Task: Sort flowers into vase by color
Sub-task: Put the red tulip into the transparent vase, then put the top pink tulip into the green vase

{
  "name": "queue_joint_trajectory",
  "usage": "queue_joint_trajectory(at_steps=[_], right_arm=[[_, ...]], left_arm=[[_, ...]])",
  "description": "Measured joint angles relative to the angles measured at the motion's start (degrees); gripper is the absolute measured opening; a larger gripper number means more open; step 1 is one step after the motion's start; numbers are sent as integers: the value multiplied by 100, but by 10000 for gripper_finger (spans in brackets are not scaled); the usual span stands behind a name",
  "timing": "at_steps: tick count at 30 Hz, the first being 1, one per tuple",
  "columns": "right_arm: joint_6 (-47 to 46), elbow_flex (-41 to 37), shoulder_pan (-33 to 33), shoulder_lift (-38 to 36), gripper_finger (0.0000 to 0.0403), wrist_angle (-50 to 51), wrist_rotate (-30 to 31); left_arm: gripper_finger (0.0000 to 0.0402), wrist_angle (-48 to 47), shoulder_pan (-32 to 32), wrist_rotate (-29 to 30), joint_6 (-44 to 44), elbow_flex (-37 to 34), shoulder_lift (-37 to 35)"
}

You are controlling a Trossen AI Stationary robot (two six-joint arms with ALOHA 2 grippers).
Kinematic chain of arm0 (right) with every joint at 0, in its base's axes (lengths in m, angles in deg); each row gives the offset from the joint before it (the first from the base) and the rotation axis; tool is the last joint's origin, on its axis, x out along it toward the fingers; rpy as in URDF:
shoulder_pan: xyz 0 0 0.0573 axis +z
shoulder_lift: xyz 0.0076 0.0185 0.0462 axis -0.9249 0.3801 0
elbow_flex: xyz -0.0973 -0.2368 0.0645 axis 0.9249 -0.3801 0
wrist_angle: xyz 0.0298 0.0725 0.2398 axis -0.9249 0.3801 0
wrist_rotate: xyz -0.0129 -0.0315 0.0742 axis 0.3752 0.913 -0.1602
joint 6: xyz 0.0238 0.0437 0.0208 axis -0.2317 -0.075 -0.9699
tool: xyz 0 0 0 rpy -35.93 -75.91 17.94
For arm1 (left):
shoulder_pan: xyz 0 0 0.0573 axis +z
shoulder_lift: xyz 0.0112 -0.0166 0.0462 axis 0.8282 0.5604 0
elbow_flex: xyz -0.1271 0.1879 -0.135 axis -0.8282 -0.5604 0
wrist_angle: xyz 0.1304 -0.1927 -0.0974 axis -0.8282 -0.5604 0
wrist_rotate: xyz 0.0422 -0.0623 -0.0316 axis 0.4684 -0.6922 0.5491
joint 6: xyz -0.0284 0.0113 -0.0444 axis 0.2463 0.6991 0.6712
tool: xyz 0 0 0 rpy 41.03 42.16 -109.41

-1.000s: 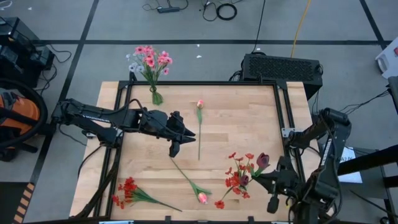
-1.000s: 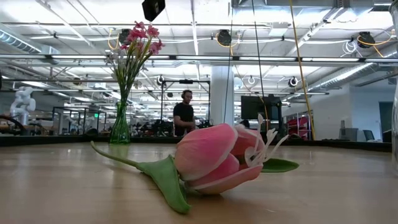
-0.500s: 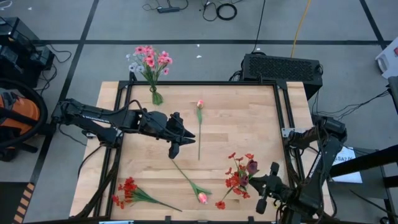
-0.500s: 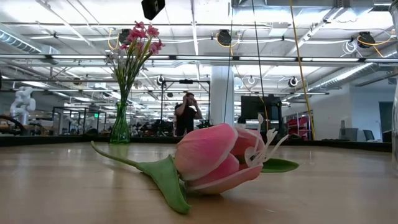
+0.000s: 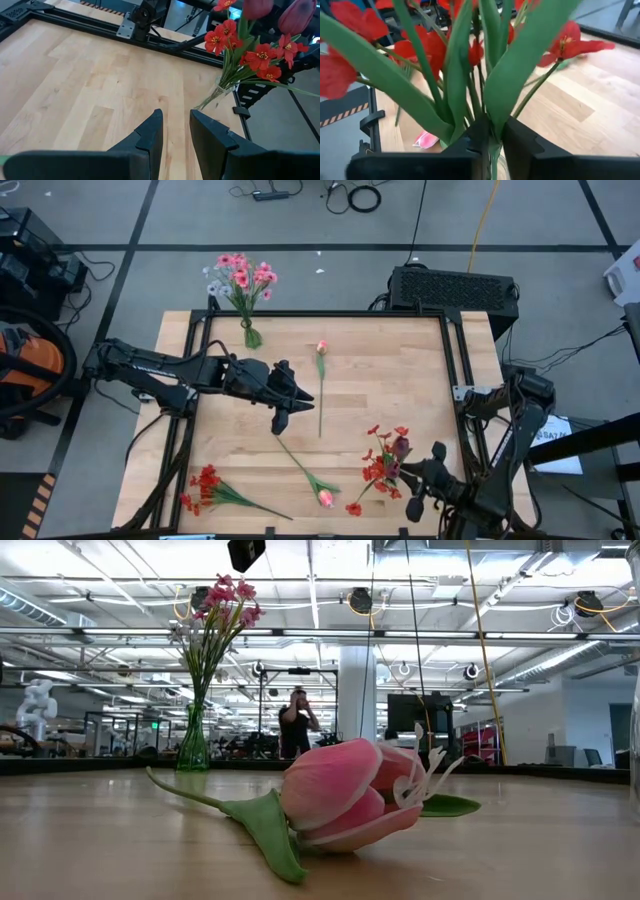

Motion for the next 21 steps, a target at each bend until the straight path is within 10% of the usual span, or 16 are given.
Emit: queue_joint_trajectory(at_steps=[21], right_arm=[[-267,7,-26,-1508,134,483,-2449]], left_arm=[[102,-461,-76,0,45,-3,2]])
